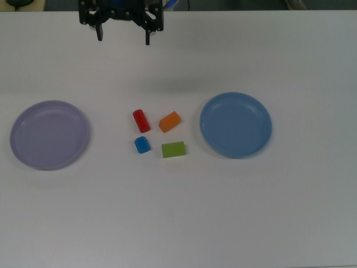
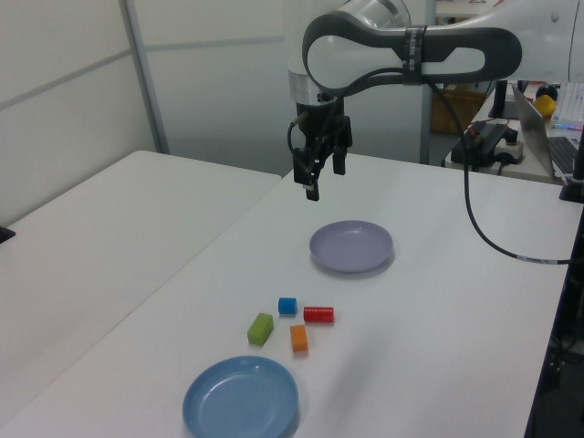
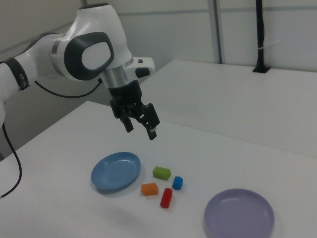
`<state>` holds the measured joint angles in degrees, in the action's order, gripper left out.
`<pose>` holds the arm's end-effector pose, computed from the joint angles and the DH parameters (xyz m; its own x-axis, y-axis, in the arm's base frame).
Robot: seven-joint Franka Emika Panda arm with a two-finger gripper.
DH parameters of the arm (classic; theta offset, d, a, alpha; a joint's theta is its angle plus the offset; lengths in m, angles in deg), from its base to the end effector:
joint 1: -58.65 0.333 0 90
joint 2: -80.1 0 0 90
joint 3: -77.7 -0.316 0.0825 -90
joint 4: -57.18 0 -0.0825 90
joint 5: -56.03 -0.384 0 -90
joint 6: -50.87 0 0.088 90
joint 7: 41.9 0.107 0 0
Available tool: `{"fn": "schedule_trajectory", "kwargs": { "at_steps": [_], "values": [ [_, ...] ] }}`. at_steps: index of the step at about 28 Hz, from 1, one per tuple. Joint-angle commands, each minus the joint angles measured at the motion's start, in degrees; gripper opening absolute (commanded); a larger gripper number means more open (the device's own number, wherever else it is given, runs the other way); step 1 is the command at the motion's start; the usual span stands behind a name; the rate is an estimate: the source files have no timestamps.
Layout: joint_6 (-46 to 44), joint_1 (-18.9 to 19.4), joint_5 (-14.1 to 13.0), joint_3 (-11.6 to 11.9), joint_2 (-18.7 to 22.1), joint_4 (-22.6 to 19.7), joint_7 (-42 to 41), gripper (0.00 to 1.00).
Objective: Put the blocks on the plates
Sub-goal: 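Move the gripper down over the green rectangular block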
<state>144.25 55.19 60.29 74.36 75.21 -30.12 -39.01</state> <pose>0.5862 -0.0102 0.6038 0.9985 -0.0483 0.0242 -0.0499 -0.9964 0.0681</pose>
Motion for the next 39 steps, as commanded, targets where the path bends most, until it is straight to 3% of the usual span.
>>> {"fn": "schedule_trajectory", "kwargs": {
  "at_steps": [1,11,23,39],
  "values": [
    [-1.3,1.1,-0.1,-0.3,-0.3,-0.5,-0.1,1.0],
    [0.9,2.4,-0.1,-1.2,-5.2,-0.6,-0.9,1.0],
    [8.0,7.8,0.8,-1.7,-15.4,-0.9,-1.7,1.0],
    [16.6,7.8,1.2,-1.3,-22.2,-0.9,-2.0,1.0]
  ]
}}
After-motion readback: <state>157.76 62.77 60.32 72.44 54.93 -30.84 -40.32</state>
